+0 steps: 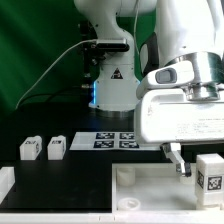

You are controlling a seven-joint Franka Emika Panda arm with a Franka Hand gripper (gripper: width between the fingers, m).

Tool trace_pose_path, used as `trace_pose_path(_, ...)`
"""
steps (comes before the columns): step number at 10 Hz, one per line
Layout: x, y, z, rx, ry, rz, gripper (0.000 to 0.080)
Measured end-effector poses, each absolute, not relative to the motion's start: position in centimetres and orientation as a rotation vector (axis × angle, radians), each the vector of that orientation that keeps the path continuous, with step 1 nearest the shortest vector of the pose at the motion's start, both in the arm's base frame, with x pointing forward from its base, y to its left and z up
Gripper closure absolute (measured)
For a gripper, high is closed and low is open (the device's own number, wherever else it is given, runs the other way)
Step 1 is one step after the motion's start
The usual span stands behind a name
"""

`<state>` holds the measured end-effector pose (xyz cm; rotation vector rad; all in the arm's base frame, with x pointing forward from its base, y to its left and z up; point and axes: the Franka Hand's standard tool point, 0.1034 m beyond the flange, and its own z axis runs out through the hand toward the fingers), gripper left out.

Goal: Assemble one leg

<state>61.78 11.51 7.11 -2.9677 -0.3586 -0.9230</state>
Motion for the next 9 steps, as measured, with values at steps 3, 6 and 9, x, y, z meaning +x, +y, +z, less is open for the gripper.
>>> trace_pose_path(3,61.8,11.5,7.1,-2.968,-0.367,-0.923,0.0150)
trace_pose_path(6,62.1,11.1,10.1,-2.991,-0.315,-0.845,0.0150)
trace_pose_path(9,62.7,10.8,12.6,-3.039,-0.291,-0.617,0.0150)
